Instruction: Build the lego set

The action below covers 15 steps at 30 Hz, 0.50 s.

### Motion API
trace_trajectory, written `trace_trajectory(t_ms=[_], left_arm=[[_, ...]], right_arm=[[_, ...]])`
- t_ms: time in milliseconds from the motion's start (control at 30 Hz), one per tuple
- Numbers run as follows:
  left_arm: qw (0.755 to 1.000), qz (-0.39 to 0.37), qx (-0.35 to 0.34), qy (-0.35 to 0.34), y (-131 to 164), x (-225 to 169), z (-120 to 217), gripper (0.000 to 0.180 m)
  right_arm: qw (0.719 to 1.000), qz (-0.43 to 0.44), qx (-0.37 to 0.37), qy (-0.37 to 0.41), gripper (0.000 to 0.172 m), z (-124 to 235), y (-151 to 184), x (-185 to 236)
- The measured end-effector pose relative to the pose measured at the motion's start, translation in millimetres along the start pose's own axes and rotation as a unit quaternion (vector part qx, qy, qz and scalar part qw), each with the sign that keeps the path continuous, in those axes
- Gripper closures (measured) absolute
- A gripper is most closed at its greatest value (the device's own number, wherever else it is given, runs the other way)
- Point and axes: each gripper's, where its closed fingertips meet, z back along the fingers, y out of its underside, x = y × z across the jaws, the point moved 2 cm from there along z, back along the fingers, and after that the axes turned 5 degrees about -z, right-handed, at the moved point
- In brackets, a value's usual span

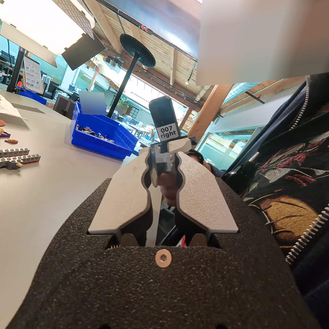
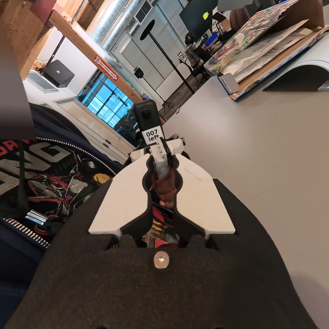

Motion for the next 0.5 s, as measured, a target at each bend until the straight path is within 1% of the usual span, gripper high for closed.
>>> trace_trajectory(t_ms=[100, 233, 367, 500], left_arm=[[1.000, 0.002, 0.004, 0.007, 1.9, -0.2, 1.5, 0.156], [0.999, 0.023, -0.021, 0.034, 0.4, -1.8, 5.0, 0.159], [0.999, 0.008, -0.014, 0.043, 0.0, -6.5, 5.3, 0.160], [0.998, 0.004, -0.010, 0.061, -0.7, -10.9, 6.7, 0.160]], right_arm=[[1.000, 0.008, 0.006, 0.006, 0.151, -0.3, 2.5, 0.8], [1.000, 0.023, 0.010, 0.012, 0.151, -1.6, 3.7, 4.3], [0.999, 0.039, 0.022, 0.016, 0.145, 0.4, 3.0, 6.4], [0.999, 0.036, 0.020, 0.009, 0.149, 2.5, -1.5, 7.4]])
